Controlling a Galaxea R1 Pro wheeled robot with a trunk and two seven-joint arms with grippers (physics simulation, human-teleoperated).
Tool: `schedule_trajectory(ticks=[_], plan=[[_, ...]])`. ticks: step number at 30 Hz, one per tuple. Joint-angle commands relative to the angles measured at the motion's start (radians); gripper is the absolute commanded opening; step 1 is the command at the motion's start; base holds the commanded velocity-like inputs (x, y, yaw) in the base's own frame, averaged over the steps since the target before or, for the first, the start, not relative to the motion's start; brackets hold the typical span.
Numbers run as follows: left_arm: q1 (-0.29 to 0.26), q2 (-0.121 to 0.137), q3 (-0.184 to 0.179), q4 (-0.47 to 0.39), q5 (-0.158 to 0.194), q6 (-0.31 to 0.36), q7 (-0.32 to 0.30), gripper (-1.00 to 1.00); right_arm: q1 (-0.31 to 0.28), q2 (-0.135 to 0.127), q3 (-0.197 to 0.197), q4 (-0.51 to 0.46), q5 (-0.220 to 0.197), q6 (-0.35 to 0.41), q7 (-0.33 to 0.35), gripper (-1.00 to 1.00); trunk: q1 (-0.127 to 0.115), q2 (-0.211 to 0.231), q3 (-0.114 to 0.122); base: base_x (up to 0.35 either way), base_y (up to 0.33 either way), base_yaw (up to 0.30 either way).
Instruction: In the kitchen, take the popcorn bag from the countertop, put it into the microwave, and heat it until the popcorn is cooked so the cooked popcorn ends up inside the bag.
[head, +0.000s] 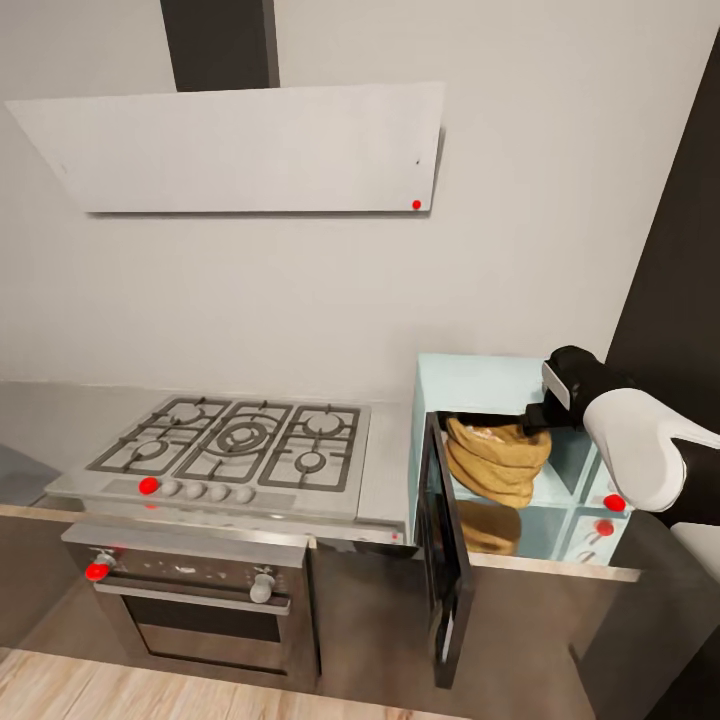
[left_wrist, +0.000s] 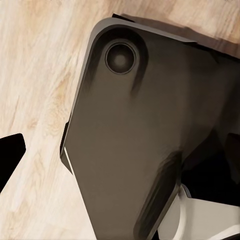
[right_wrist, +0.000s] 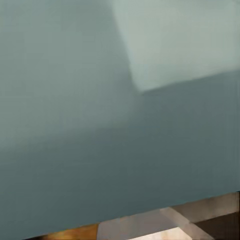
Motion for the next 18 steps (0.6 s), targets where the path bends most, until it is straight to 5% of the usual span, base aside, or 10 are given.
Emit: schedule_trajectory(ticks=[1, 5, 18], plan=[[0.000, 0.000, 0.000, 0.000, 0.004, -0.002, 0.001, 1.00, -0.001, 0.001, -0.032, -0.041, -0.029, 0.003, 0.007, 1.00, 0.008, 0.000, -0.001, 0.000, 0.000, 0.000], [0.000, -0.003, 0.002, 0.000, 0.004, -0.002, 0.002, 1.00, -0.001, 0.001, -0.032, -0.043, -0.029, 0.003, 0.007, 1.00, 0.008, 0.000, -0.001, -0.115, 0.000, 0.000], [0.000, -0.003, 0.002, 0.000, 0.003, -0.002, 0.002, 1.00, -0.001, 0.001, -0.043, -0.154, -0.044, 0.003, 0.058, 1.00, 0.008, 0.000, -0.001, -0.337, 0.000, 0.000]])
